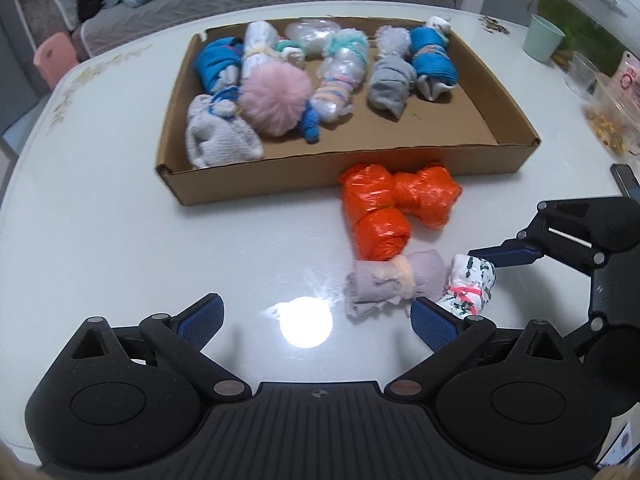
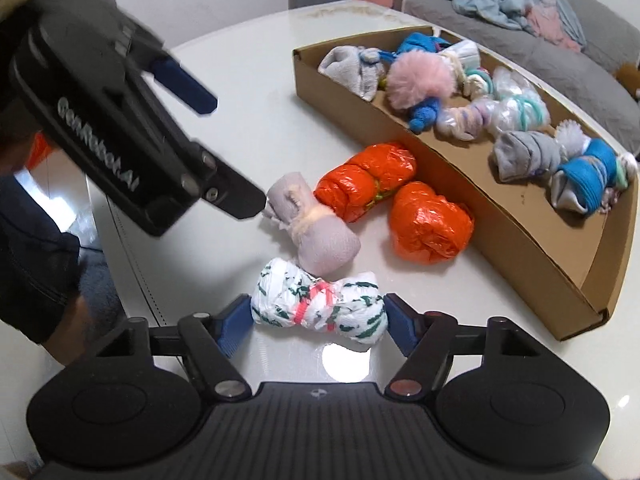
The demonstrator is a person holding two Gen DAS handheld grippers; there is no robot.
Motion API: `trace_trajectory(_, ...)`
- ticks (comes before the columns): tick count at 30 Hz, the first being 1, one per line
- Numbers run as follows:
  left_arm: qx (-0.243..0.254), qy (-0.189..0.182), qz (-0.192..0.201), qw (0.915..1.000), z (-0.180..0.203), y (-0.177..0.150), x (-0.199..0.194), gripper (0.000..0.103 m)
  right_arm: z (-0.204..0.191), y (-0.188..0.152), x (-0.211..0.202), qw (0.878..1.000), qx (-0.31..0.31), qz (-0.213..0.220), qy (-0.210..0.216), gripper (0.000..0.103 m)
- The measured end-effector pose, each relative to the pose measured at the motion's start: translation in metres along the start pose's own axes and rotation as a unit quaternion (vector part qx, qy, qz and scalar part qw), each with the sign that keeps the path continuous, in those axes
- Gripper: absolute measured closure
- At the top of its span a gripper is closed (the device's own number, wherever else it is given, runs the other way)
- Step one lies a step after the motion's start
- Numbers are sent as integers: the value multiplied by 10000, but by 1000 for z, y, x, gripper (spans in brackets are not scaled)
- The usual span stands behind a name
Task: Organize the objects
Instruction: 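Open both grippers and withdraw them from the tray toward the remaining bundles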
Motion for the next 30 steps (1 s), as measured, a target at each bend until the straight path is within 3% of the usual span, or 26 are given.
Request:
trace_trajectory(8, 96, -208, 99, 9997, 29, -5, 11, 2, 17, -23, -20, 9996, 268, -102, -33, 41)
trace_trajectory(13, 108, -93, 188, 9997, 44, -7, 26, 2, 26, -30, -19, 9991, 343, -165, -173, 37)
trace_trajectory(15, 38, -92, 187, 9998, 46, -9, 30, 3, 25, -29, -18, 9992, 338, -165, -166, 32)
trace_trajectory(20, -4, -129, 173, 9998, 46, -12, 36, 3, 26, -29, -21, 9986, 472, -87, -222, 2)
trace_trajectory(23, -90, -127, 194, 9997, 43, -11, 35, 3, 29, -28, -21, 9968, 779, -143, -144, 1)
trace_trajectory(26, -157, -137, 167, 9996, 39, -10, 36, 3, 31, -27, -9, 9911, 1072, -754, -248, 0)
trace_trajectory(30, -199, -106, 158, 9996, 37, -11, 37, 3, 27, -31, -8, 9942, 792, -552, -472, 0)
Point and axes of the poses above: each gripper's, at about its wrist camera, not at the fingertips, and x roughly the way its jaws point, z to its right, y to its top, the point moved 4 cm from there along x, roughly the way its jaws point, and after that the axes turned 4 degrees about -x, right-handed, at the moved point
